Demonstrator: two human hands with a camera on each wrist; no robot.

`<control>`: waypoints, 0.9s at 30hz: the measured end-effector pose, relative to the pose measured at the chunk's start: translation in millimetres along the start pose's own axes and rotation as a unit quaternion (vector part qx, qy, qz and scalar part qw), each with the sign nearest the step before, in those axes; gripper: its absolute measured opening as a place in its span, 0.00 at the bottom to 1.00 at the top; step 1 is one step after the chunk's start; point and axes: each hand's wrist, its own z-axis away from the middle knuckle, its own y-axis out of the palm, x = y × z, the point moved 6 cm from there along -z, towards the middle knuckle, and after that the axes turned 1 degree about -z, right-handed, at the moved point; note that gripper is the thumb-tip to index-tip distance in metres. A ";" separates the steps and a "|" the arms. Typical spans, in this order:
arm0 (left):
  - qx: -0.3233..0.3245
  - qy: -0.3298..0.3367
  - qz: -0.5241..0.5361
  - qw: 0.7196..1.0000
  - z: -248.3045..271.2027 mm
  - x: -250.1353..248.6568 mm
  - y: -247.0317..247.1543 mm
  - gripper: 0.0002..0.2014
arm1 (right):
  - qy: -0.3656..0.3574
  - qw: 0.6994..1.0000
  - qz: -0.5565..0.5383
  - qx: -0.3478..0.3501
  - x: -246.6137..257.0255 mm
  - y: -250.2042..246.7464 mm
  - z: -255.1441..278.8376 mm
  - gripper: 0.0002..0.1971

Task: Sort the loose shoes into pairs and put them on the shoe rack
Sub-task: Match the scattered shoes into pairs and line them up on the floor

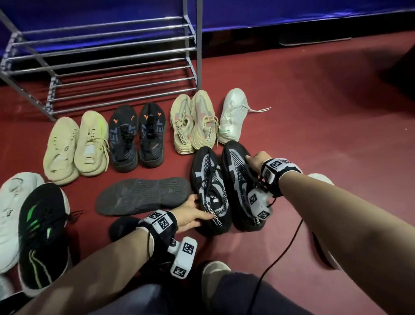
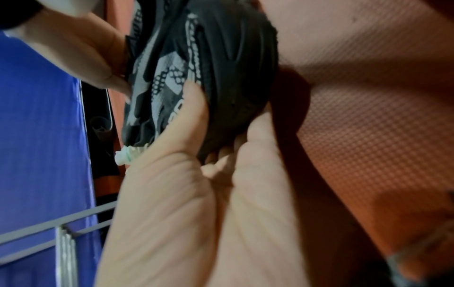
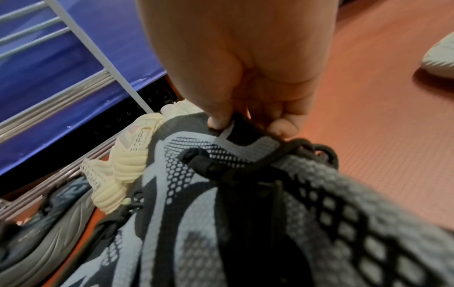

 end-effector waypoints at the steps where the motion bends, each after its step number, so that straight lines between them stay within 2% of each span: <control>1: 0.005 -0.007 0.005 1.000 -0.5 2.3 1.7 0.32 | 0.005 1.000 0.006 0.002 -0.9 4.4 -1.6 0.26; 5: 0.029 -0.031 0.015 0.999 -2.3 8.7 5.5 0.29 | 0.017 0.997 0.066 0.021 -4.6 20.2 -6.0 0.25; 6: 0.029 -0.030 0.018 0.999 -2.3 8.7 5.9 0.29 | 0.021 0.996 0.079 0.030 -10.2 26.4 -18.4 0.28; 8: 0.017 -0.036 0.021 0.999 -2.0 9.6 6.4 0.30 | 0.032 0.993 0.106 0.051 -31.8 44.1 -63.4 0.38; 10: -0.004 -0.041 -0.019 0.999 -2.9 11.4 5.8 0.32 | 0.034 0.987 0.123 0.095 -45.6 59.4 -90.0 0.37; 12: -0.047 -0.031 -0.120 0.991 -2.7 11.4 2.8 0.38 | 0.034 0.986 0.116 0.115 -38.5 56.3 -72.1 0.34; 13: -0.069 -0.024 -0.177 0.982 -3.2 10.3 0.5 0.41 | 0.030 0.988 0.114 0.102 -25.7 45.7 -47.2 0.35; 15: -0.112 -0.009 -0.252 0.961 -0.6 6.2 -5.3 0.41 | 0.018 0.989 0.131 0.062 -9.1 29.8 -15.6 0.34; 17: -0.123 -0.010 -0.294 0.948 3.3 3.0 -9.3 0.40 | -0.008 0.990 0.135 0.034 4.0 21.9 10.5 0.26; 18: -0.114 -0.013 -0.306 0.945 5.4 1.1 -9.0 0.40 | -0.013 0.989 0.136 0.053 10.1 24.4 23.0 0.22; 20: -0.106 -0.009 -0.315 0.943 8.0 -3.2 -8.6 0.34 | -0.008 0.979 0.142 0.143 13.2 38.1 38.8 0.21; 22: -0.107 0.008 -0.312 0.944 8.6 -9.4 -9.6 0.21 | 0.004 0.965 0.169 0.198 11.9 50.3 40.4 0.26; 24: -0.088 0.011 -0.278 0.957 6.9 -12.6 -11.4 0.14 | 0.001 0.964 0.203 0.171 6.4 55.2 23.1 0.35; 25: -0.070 0.006 -0.252 0.965 6.4 -12.0 -12.4 0.14 | -0.001 0.964 0.217 0.155 5.5 56.3 19.8 0.36; 27: -0.043 0.004 -0.218 0.975 8.0 -11.4 -14.2 0.09 | -0.008 0.964 0.227 0.137 10.3 57.2 28.9 0.25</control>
